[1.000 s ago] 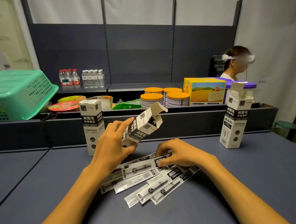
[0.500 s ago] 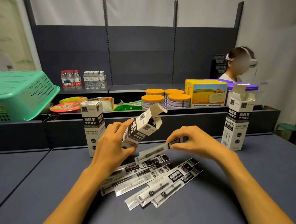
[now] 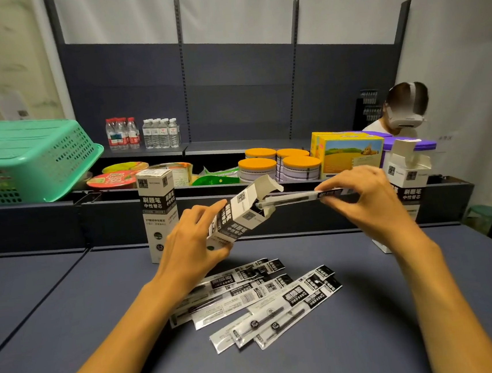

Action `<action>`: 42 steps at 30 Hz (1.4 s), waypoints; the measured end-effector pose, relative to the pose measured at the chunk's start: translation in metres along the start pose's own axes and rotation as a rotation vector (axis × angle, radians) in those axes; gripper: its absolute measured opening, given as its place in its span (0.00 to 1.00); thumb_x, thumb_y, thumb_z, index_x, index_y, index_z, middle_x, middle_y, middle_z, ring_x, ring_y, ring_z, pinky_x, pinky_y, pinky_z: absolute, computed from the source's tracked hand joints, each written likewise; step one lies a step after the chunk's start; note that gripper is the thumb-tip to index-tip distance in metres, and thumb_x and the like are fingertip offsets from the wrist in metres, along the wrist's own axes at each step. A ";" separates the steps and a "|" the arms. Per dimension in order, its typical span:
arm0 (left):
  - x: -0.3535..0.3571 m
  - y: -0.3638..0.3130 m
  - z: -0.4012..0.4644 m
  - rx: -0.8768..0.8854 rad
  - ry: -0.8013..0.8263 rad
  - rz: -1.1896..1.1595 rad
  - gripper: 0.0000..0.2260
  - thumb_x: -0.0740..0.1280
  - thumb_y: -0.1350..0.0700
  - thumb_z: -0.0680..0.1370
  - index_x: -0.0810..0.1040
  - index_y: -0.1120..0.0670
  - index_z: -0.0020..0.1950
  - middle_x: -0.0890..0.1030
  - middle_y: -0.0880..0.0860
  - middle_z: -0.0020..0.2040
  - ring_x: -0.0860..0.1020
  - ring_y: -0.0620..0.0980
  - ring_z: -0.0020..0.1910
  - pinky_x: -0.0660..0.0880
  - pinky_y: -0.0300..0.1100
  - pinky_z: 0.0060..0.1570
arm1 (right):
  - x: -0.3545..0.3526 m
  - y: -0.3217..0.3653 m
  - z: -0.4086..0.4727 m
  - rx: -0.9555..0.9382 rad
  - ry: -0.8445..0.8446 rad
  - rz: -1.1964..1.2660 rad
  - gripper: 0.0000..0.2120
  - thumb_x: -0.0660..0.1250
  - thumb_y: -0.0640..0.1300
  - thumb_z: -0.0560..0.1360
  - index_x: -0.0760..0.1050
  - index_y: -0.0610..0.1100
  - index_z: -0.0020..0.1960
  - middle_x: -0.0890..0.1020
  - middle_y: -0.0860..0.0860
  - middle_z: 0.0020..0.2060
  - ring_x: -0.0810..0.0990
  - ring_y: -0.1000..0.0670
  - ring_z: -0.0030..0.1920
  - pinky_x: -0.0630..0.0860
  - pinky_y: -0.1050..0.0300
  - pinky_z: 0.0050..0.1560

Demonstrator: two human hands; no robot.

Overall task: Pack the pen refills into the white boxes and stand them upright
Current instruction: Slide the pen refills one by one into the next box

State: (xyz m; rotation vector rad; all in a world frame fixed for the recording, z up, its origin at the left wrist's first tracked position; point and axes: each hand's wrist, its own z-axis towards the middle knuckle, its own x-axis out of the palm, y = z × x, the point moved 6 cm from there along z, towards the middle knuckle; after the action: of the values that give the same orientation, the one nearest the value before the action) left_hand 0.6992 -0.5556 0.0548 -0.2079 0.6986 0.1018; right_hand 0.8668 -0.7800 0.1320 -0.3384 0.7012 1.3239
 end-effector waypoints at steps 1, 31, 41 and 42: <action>0.000 0.000 0.000 0.002 -0.001 0.001 0.36 0.77 0.51 0.67 0.68 0.50 0.72 0.76 0.51 0.55 0.72 0.48 0.51 0.73 0.39 0.39 | -0.001 0.005 0.003 -0.031 -0.012 -0.061 0.09 0.74 0.45 0.71 0.82 0.51 0.51 0.84 0.54 0.45 0.78 0.51 0.49 0.68 0.48 0.57; 0.000 -0.010 0.001 0.064 0.005 0.006 0.37 0.78 0.52 0.66 0.68 0.50 0.72 0.76 0.51 0.57 0.74 0.50 0.52 0.78 0.45 0.39 | 0.052 0.065 0.009 -0.319 0.032 -0.130 0.10 0.72 0.46 0.71 0.81 0.47 0.51 0.84 0.51 0.47 0.81 0.48 0.48 0.72 0.52 0.52; 0.000 -0.012 0.001 0.074 0.006 0.007 0.37 0.78 0.52 0.66 0.67 0.49 0.72 0.76 0.51 0.56 0.73 0.49 0.52 0.77 0.44 0.38 | 0.052 0.057 0.008 -0.269 -0.014 -0.072 0.10 0.75 0.39 0.69 0.81 0.44 0.50 0.85 0.49 0.45 0.81 0.47 0.44 0.75 0.50 0.42; 0.000 -0.012 0.001 0.076 0.006 0.009 0.37 0.78 0.52 0.66 0.67 0.49 0.72 0.76 0.51 0.57 0.73 0.49 0.52 0.77 0.44 0.38 | 0.055 0.059 0.008 -0.276 0.000 -0.062 0.11 0.76 0.38 0.69 0.81 0.44 0.50 0.85 0.49 0.46 0.81 0.46 0.44 0.76 0.50 0.42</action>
State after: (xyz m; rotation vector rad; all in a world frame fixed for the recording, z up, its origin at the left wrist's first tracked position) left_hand 0.7019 -0.5669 0.0569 -0.1318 0.7082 0.0830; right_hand 0.8167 -0.7192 0.1117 -0.5779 0.5029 1.3628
